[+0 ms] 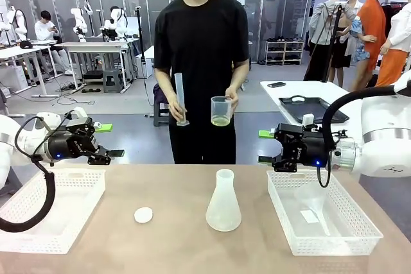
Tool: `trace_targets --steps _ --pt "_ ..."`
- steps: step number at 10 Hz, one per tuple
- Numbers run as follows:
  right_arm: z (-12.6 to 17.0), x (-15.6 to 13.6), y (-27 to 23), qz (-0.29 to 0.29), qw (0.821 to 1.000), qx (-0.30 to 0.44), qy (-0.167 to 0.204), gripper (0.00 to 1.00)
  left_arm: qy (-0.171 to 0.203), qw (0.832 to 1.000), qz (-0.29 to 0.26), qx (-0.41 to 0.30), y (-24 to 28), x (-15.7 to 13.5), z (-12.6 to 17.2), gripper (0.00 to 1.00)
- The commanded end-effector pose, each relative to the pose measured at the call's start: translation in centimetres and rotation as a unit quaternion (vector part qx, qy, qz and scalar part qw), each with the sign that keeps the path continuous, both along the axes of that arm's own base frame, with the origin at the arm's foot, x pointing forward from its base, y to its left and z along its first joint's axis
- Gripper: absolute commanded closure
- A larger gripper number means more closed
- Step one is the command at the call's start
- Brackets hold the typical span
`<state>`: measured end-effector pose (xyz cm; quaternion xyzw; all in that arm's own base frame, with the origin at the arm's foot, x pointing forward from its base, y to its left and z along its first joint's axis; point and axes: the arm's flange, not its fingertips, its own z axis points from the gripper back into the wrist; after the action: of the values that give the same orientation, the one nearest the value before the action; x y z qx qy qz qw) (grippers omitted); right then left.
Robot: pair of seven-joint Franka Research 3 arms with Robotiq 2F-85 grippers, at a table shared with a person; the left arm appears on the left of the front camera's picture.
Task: Prepare the solutions needed for the experiment.
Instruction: Pick up the Plastic Funnel and insert it into the Big flask.
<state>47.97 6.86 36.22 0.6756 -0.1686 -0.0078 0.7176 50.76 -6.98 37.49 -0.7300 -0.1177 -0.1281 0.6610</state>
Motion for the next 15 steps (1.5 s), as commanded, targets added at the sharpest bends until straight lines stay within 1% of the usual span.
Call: trace_targets --steps 1,2,3,4,5,6,7,8,9,10,14,15 --pt "1.8 1.6 0.0 0.026 0.996 -0.079 -0.039 0.0 -0.01 1.0 -0.005 -0.009 0.1 0.1 0.0 0.0" --pt "3.8 3.2 0.3 0.091 0.982 -0.149 -0.07 0.0 -0.01 1.0 -0.005 -0.009 0.1 0.1 0.0 0.0" --pt "5.3 4.6 0.4 0.124 0.968 -0.199 -0.086 0.0 -0.01 1.0 -0.005 -0.009 0.1 0.1 0.0 0.0" --pt "6.4 5.9 0.4 0.167 0.942 -0.268 -0.116 0.0 -0.01 1.0 -0.005 -0.009 0.1 0.1 0.0 0.0" --pt "7.5 6.8 0.3 0.217 0.913 -0.316 -0.142 0.0 -0.01 1.0 -0.005 -0.009 0.1 0.1 0.0 0.0" --pt "8.1 7.6 -0.2 0.274 0.869 -0.376 -0.166 0.0 -0.01 1.0 -0.005 -0.009 0.1 0.1 0.0 0.0" --pt "8.3 7.7 -0.5 0.329 0.831 -0.419 -0.162 0.0 -0.01 1.0 -0.005 -0.009 0.1 0.1 0.0 0.0" --pt "8.3 7.6 -0.5 0.358 0.806 -0.44 -0.169 0.0 -0.01 1.0 -0.005 -0.009 0.1 0.1 0.0 0.0" --pt "8.2 7.7 -0.5 0.342 0.815 -0.44 -0.159 0.0 -0.01 1.0 -0.005 -0.009 0.1 0.1 0.0 0.0" --pt "8.3 7.0 -0.6 0.326 0.835 -0.422 -0.139 0.0 -0.01 1.0 -0.005 -0.009 0.1 0.1 0.0 0.0" --pt "8.3 7.0 -0.6 0.326 0.835 -0.422 -0.139 0.0 -0.01 1.0 -0.005 -0.009 0.1 0.1 0.0 0.0" --pt "8.3 7.4 -0.8 0.333 0.828 -0.429 -0.141 0.0 -0.01 1.0 -0.005 -0.009 0.1 0.1 0.0 0.0"
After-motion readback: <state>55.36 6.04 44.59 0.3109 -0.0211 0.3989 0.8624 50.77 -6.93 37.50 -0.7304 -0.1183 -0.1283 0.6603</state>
